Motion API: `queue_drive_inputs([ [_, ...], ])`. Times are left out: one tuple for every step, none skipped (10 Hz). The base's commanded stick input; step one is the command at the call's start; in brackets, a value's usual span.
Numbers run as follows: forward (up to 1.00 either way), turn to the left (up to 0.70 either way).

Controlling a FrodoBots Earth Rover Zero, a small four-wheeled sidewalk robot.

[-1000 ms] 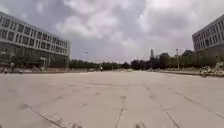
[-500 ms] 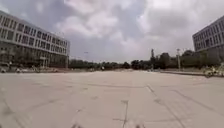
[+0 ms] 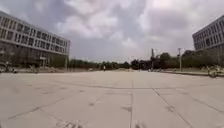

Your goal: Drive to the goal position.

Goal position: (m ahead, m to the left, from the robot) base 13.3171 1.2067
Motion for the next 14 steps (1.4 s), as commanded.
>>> queue_drive_inputs([
  [0.70,0.00],
  [0.70,0.00],
  [0.70,0.00],
  [0.70,0.00],
  [0.70,0.00],
  [0.70,0.00],
  [0.70,0.00],
  [0.70,0.00],
  [0.70,0.00],
  [0.70,0.00],
  [0.70,0.00],
  [0.70,0.00],
  [0.70,0.00],
  [0.70,0.00],
])
